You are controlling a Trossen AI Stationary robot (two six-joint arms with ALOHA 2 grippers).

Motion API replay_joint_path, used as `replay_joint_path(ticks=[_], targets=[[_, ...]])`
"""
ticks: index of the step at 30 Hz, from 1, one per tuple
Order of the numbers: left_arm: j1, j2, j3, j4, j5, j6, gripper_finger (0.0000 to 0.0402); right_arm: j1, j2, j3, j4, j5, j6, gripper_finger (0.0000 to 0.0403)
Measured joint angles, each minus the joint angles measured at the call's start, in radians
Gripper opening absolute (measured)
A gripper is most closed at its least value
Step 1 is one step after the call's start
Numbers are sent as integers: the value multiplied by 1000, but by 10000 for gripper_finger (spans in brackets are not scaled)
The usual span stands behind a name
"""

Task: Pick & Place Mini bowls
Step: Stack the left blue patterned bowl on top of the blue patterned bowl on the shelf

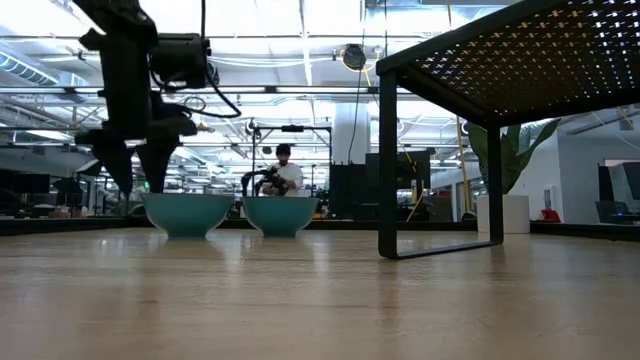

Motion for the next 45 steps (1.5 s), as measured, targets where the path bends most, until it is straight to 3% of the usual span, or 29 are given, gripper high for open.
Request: replay_joint_path(ticks=[7,22,45], targets=[[0,0,-67,102,19,-1,284,0,1,0,5,0,45,260],[0,-1,-100,198,19,-34,242,0,1,1,4,0,71,254],[0,-1,-100,205,18,-38,126,0,1,1,-1,0,60,254]])
